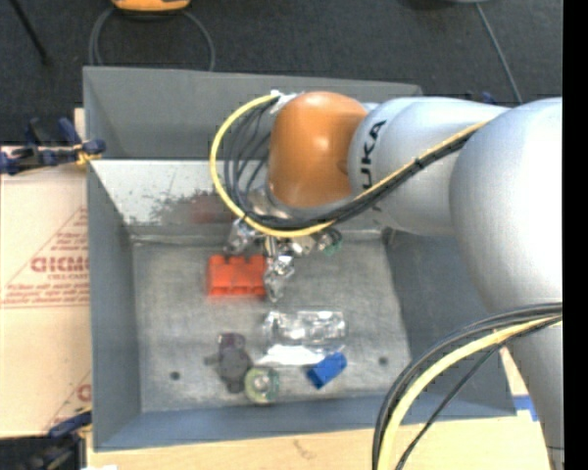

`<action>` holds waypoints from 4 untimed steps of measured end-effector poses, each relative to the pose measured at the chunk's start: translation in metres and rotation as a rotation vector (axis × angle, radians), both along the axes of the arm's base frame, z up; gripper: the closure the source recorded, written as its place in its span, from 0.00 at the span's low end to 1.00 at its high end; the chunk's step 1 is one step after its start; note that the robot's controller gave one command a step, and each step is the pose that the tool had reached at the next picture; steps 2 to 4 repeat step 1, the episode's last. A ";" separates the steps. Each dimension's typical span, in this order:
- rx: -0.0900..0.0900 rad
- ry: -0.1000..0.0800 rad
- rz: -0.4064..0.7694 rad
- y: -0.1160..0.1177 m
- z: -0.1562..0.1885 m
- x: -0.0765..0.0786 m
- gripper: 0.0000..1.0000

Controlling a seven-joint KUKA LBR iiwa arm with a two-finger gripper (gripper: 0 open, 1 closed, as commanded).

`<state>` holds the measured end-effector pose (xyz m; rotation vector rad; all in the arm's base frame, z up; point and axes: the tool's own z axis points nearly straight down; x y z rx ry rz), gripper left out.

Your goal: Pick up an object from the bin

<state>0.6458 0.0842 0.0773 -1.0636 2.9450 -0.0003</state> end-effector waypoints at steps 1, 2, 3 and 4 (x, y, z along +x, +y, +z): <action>-0.007 -0.002 0.454 -0.023 0.176 0.000 1.00; -0.007 -0.002 0.454 -0.023 0.176 0.000 1.00; -0.007 -0.002 0.454 -0.023 0.176 0.000 1.00; -0.007 -0.002 0.454 -0.023 0.176 0.000 1.00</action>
Offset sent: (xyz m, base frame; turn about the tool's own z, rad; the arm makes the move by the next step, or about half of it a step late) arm -0.0026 -0.0222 0.1711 -0.4568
